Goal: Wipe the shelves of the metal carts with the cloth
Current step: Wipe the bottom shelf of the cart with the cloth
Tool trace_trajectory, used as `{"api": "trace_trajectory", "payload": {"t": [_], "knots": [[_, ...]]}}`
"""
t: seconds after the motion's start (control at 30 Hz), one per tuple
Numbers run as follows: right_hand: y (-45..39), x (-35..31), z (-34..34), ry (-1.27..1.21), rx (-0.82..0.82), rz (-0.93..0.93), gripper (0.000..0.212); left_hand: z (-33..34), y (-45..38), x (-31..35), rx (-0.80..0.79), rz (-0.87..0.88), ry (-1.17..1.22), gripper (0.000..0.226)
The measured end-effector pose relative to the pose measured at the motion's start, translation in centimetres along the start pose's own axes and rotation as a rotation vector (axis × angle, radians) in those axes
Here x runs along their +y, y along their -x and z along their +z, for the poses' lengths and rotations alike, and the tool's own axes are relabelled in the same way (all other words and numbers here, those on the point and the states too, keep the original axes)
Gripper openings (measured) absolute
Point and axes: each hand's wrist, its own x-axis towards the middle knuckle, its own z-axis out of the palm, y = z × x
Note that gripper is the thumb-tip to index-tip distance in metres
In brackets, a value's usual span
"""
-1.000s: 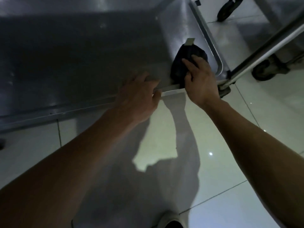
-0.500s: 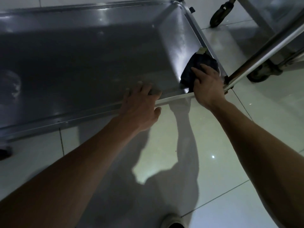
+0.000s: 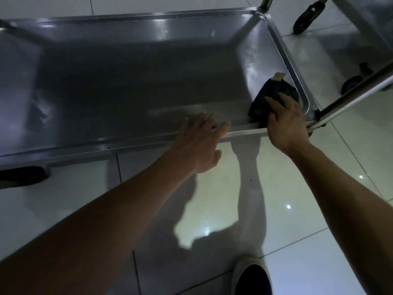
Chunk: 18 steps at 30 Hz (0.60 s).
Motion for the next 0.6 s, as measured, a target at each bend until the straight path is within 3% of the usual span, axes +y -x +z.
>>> {"api": "trace_trajectory", "payload": {"t": [0.1, 0.27, 0.6], "knots": [[-0.1, -0.7, 0.2, -0.006, 0.016, 0.036, 0.046, -0.9, 1.6, -3.2, 0.078, -0.048, -0.024, 0.056], [-0.8, -3.6, 0.9, 0.008, 0.017, 0.091, 0.047, -1.8, 5.6, -10.4, 0.196, -0.297, -0.017, 0.037], [-3.5, -16.2, 5.3, -0.010, -0.199, -0.167, 0.052, -1.5, 7.7, -13.3, 0.152, -0.415, 0.028, 0.035]]}}
